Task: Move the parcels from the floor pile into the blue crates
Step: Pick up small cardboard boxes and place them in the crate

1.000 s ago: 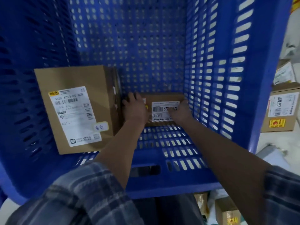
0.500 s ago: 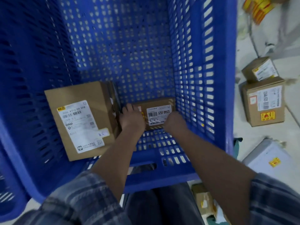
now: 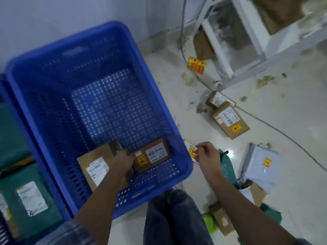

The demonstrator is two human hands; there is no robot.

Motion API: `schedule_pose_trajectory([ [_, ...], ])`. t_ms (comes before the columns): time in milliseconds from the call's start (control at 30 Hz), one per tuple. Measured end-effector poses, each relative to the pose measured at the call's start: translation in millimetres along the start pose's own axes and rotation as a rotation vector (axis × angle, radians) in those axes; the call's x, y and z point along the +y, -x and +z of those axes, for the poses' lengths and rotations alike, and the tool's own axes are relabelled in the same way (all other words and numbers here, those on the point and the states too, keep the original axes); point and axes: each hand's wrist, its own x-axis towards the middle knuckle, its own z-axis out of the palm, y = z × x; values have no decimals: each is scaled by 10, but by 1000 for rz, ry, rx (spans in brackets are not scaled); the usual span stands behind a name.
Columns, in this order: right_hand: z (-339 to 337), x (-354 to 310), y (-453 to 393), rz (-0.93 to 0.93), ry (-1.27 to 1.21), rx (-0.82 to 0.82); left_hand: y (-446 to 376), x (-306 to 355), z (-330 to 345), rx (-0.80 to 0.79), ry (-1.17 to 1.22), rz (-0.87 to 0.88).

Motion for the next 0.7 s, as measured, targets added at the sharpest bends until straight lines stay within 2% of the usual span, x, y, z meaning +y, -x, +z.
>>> schedule_pose_trajectory([
  [67, -343, 21, -39, 134, -32, 28, 105, 140, 15, -7, -73, 45],
  [200, -871, 388, -129, 458, 31, -177, 200, 388, 278, 34, -135, 132],
  [300, -1123, 804, -173, 534, 149, -206, 315, 544, 586, 224, -186, 285],
  [467, -1358, 1424, -170, 736, 81, -190, 475, 843, 1100, 413, -231, 424],
  [533, -1414, 1582, -198, 781, 62, -231, 509, 991, 1280, 379, -331, 480],
  [600, -1488, 1610, -261, 803, -2, -254, 519, 1180, 1466, 266, -481, 514],
  [700, -1655, 1635, -487, 814, -108, -257, 452, 1509, 1760, 102, -642, 467],
])
